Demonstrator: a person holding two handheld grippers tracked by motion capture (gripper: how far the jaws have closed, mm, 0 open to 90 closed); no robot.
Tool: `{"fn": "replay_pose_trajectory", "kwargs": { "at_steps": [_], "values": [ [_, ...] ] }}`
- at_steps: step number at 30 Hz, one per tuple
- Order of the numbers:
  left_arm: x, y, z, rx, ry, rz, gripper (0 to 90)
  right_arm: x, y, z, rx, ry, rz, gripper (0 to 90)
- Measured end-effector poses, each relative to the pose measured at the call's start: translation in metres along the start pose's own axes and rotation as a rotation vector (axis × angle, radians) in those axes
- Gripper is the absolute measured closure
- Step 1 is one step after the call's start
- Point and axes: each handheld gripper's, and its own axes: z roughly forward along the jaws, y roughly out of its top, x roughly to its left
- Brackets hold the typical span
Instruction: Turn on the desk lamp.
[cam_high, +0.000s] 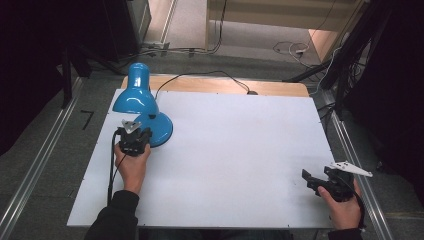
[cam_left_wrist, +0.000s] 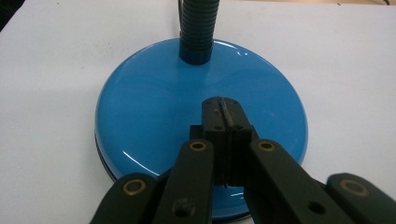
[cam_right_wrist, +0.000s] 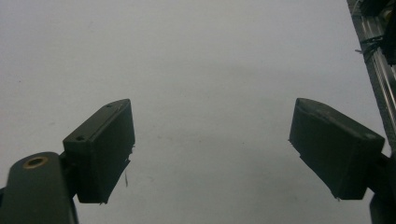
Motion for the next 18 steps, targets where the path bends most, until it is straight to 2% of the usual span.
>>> {"fn": "replay_pose_trajectory", "kwargs": {
  "at_steps": [18],
  "values": [
    [0.0002,-0.0010,-0.0001,-0.005,-0.002,0.010,90.0,-0.0010,-0.0004,-0.0006,-0.001,0.000,0.001,12.9]
  ]
}}
